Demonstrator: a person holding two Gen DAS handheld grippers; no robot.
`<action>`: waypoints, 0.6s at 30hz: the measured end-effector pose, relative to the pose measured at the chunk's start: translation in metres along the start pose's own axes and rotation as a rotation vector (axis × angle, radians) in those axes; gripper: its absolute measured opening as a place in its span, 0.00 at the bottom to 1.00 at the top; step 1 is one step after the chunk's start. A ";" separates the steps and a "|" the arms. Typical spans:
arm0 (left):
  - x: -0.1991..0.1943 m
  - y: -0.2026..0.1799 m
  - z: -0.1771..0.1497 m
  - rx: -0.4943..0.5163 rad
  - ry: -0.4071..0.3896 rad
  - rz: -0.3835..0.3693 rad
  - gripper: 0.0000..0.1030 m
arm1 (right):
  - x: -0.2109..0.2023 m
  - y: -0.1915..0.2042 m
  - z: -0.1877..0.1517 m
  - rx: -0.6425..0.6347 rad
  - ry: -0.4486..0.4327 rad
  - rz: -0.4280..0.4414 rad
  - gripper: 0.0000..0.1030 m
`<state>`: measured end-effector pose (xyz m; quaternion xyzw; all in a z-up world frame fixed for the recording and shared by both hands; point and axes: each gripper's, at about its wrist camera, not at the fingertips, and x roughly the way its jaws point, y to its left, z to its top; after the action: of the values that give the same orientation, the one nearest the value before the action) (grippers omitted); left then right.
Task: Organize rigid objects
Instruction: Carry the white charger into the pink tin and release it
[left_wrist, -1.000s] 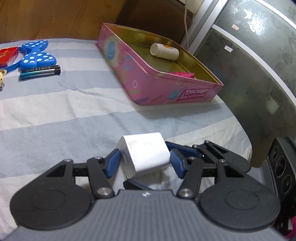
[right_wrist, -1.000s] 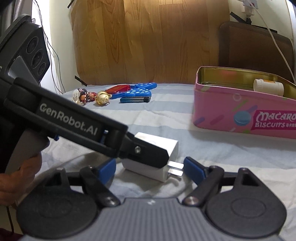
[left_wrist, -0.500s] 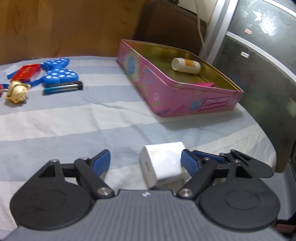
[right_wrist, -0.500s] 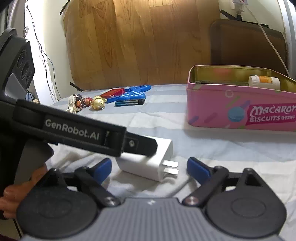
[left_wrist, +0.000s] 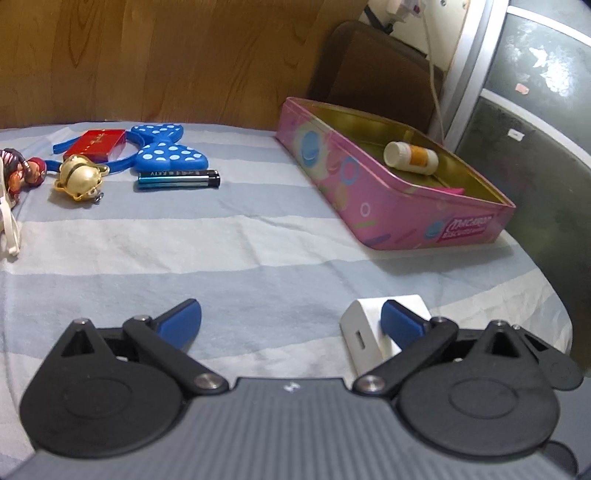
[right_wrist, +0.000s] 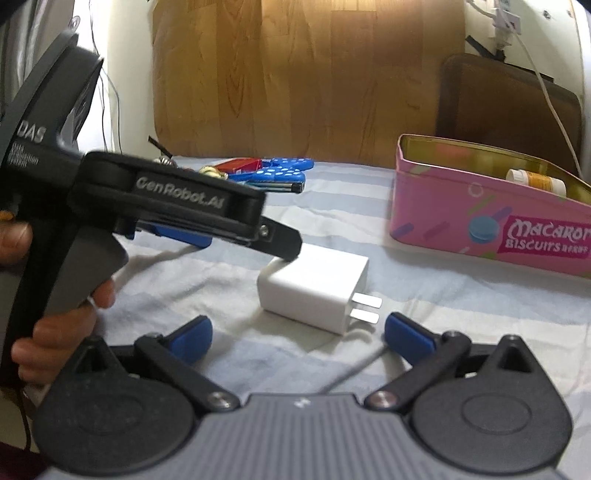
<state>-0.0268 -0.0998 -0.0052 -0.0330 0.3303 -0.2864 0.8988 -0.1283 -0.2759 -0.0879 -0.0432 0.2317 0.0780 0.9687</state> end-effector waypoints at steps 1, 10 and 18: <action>-0.001 0.001 -0.002 0.000 -0.009 -0.008 1.00 | -0.001 -0.001 -0.002 0.002 -0.005 -0.010 1.00; -0.016 0.013 0.003 -0.130 0.017 -0.086 1.00 | -0.020 -0.011 0.001 -0.018 -0.039 -0.016 1.00; -0.005 -0.011 0.005 -0.091 0.088 -0.211 0.68 | -0.009 -0.020 0.018 -0.087 -0.010 0.005 0.83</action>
<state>-0.0324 -0.1066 0.0047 -0.0957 0.3767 -0.3653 0.8459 -0.1246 -0.2947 -0.0669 -0.0843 0.2234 0.0906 0.9668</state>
